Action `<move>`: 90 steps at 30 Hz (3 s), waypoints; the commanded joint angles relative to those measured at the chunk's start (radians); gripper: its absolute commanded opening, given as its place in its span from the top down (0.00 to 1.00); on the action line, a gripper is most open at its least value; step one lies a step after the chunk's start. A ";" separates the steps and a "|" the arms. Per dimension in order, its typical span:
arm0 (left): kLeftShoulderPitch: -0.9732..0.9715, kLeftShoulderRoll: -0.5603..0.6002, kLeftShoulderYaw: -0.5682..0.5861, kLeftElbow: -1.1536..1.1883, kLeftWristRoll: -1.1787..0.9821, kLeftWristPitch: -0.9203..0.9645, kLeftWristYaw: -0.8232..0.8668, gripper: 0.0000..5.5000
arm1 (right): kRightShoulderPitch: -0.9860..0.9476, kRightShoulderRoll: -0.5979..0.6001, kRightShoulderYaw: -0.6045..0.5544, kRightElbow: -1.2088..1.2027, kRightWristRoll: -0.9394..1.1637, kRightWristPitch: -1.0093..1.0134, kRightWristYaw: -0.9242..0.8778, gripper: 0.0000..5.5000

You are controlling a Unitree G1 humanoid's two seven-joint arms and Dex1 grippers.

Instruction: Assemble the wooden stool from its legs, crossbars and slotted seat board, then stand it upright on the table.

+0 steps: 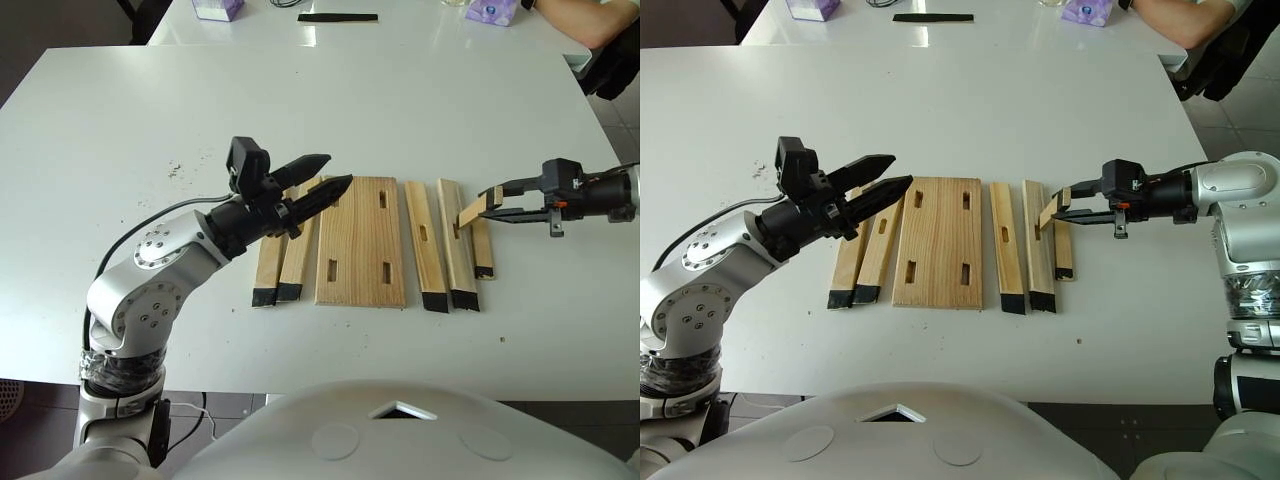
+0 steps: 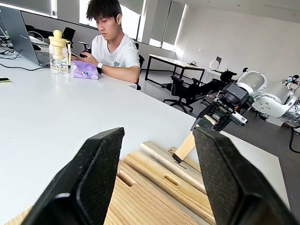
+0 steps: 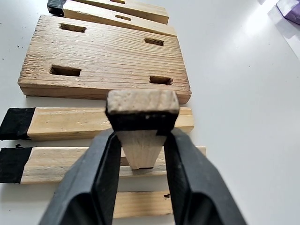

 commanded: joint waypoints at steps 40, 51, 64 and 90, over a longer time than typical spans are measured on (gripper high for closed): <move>0.002 0.012 -0.034 0.000 0.018 0.071 -0.015 0.50 | 0.013 0.188 0.163 0.328 -0.066 0.007 -0.021 0.57; 0.010 0.003 -0.030 0.011 0.045 0.059 -0.015 0.50 | 0.048 0.146 0.012 0.070 0.016 0.076 -0.092 0.57; 0.016 -0.015 -0.026 -0.009 0.038 0.046 -0.013 0.50 | 0.031 0.153 -0.200 -0.368 0.325 0.388 -0.245 0.57; -0.021 -0.003 -0.031 0.030 0.040 0.055 -0.035 0.50 | 0.013 0.243 -0.276 -0.382 0.511 0.531 -0.335 0.57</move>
